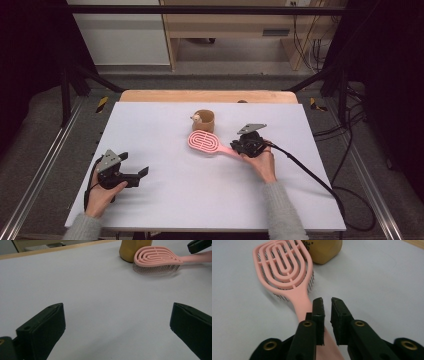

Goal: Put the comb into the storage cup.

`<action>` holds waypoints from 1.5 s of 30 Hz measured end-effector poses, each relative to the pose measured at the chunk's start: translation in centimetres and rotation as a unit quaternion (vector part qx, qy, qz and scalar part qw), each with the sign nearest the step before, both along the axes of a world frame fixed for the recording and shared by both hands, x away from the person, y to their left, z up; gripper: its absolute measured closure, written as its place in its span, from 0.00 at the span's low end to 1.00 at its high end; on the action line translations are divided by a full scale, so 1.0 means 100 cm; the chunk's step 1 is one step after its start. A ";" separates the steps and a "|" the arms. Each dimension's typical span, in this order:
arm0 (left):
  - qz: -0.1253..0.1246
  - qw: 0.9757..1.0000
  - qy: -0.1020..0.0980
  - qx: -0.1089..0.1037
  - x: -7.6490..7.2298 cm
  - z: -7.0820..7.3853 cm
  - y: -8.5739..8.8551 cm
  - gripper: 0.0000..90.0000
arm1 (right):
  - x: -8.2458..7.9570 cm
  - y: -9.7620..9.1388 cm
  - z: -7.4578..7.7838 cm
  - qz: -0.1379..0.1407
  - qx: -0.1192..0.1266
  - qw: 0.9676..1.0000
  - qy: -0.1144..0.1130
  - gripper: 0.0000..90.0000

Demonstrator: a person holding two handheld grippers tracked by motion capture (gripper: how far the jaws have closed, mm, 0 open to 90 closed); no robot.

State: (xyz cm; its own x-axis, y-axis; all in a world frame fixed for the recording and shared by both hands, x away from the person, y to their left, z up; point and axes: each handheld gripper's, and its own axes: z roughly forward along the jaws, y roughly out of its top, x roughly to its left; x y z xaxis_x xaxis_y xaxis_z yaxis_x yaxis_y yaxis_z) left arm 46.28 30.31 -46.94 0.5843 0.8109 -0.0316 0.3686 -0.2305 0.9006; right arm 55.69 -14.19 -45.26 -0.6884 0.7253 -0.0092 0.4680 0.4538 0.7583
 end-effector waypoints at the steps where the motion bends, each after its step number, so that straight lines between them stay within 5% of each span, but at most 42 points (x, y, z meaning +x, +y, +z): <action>1: 0.000 1.000 0.000 0.000 0.000 0.000 0.000 0.00 | 0.000 0.000 0.001 0.002 0.003 1.000 -0.002 0.81; 12: 0.001 1.000 -0.002 -0.001 0.000 0.000 0.000 0.00 | -0.005 -0.005 0.016 0.013 0.030 0.998 -0.047 0.34; 19: 0.000 1.000 -0.003 0.000 0.000 0.000 0.000 0.00 | -0.006 -0.007 0.022 0.008 0.040 0.998 -0.039 0.09; 26: -0.002 1.000 -0.002 0.001 0.000 0.000 -0.001 0.00 | -0.006 -0.009 0.026 0.017 0.050 0.998 -0.036 0.05; 33: -0.003 1.000 -0.002 0.000 0.000 0.000 -0.001 0.00 | -0.004 0.003 0.032 0.049 0.029 0.998 -0.033 0.04; 45: -0.003 1.000 -0.002 -0.001 0.000 0.000 0.000 0.00 | 0.007 0.026 0.025 0.062 0.005 0.998 -0.016 0.06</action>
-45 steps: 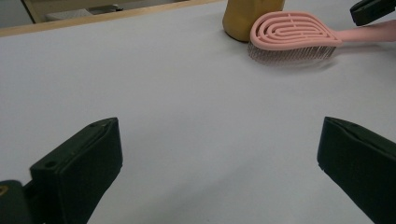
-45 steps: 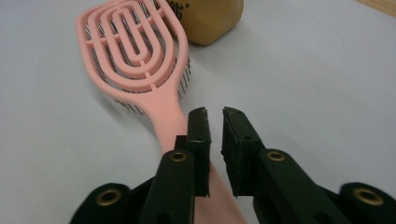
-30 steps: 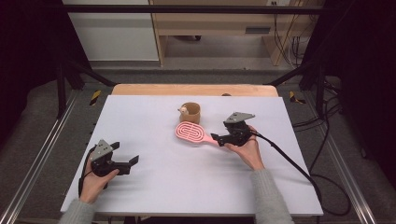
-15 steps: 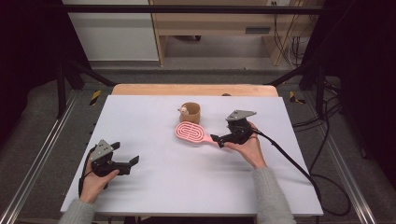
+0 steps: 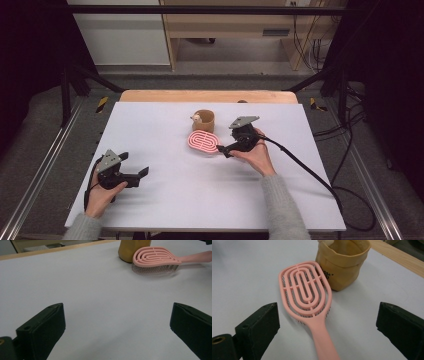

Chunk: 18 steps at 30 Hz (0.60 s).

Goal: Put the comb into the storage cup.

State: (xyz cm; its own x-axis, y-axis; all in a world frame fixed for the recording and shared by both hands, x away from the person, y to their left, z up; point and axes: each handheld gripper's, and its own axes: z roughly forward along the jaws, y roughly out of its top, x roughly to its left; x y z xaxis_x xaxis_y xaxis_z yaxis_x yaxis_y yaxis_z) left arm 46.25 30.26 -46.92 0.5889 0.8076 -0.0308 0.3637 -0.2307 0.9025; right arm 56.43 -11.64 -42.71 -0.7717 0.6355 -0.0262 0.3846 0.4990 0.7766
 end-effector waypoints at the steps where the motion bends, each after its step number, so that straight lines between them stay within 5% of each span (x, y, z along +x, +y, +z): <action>1: 0.000 1.000 0.000 0.000 0.000 0.000 0.000 0.00 | 0.001 0.001 -0.001 0.002 -0.002 1.000 0.001 0.06; 18: 0.000 1.000 0.001 0.001 0.000 0.000 0.000 0.00 | 0.012 0.013 -0.025 0.026 -0.053 0.998 0.034 0.20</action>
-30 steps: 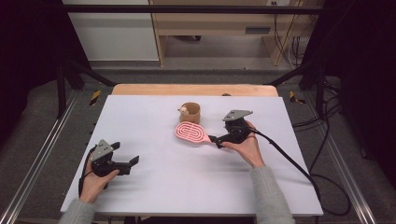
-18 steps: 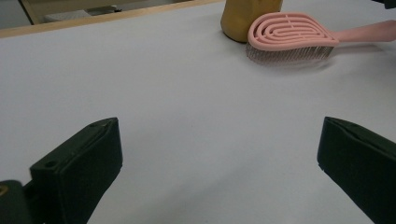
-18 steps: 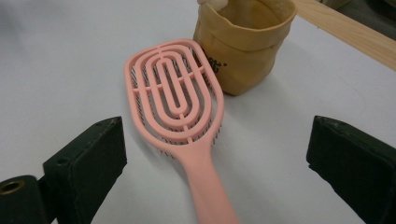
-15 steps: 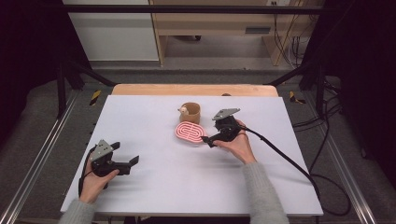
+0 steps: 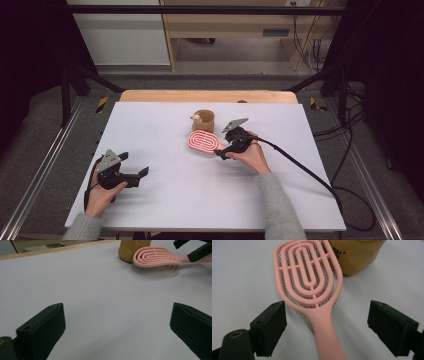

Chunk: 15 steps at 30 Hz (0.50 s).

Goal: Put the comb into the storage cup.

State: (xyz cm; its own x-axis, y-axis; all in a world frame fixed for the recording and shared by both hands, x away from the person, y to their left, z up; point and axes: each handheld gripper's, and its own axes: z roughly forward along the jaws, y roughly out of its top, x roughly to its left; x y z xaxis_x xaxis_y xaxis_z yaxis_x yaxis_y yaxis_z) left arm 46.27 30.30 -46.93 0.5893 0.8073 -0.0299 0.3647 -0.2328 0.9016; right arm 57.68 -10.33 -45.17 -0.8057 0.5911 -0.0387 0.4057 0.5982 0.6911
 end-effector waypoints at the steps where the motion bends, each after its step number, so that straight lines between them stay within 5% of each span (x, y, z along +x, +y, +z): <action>1: 0.000 1.000 0.000 0.000 0.000 0.000 0.000 0.00 | 0.000 0.000 -0.001 0.003 -0.004 1.000 0.002 0.22; 15: 0.000 1.000 0.001 0.001 0.000 -0.001 0.000 0.00 | 0.003 0.000 -0.006 0.030 -0.016 0.999 0.023 0.54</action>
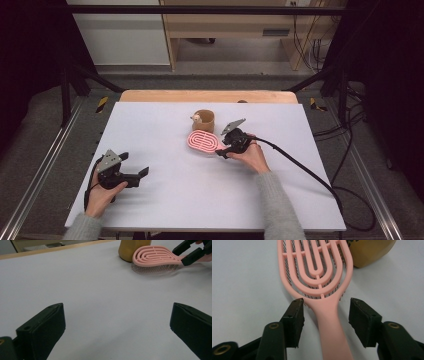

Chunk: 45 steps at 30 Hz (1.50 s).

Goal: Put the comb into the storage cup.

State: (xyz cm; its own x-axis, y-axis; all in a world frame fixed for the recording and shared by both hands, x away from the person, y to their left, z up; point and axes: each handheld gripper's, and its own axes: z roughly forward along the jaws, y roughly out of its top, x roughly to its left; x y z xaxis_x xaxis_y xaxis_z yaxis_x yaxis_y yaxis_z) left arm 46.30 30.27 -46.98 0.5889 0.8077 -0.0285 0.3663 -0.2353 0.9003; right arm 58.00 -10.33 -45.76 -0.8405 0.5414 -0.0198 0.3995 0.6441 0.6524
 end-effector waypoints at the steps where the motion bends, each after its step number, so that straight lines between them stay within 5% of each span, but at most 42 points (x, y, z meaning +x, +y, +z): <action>1: 0.000 1.000 0.000 0.000 0.000 0.000 0.000 0.00 | 0.000 0.000 0.000 0.001 -0.002 1.000 0.002 0.56; 10: 0.000 1.000 0.000 0.000 0.000 0.000 0.000 0.00 | -0.001 0.000 -0.003 0.013 -0.026 1.000 -0.002 0.63; 32: -0.002 1.000 0.003 0.004 0.001 -0.001 -0.001 0.00 | -0.002 -0.001 -0.006 0.053 -0.039 0.998 0.001 0.77; 45: -0.001 1.000 0.003 0.002 0.000 -0.001 -0.001 0.00 | -0.005 -0.001 -0.004 0.041 -0.033 0.999 0.015 0.78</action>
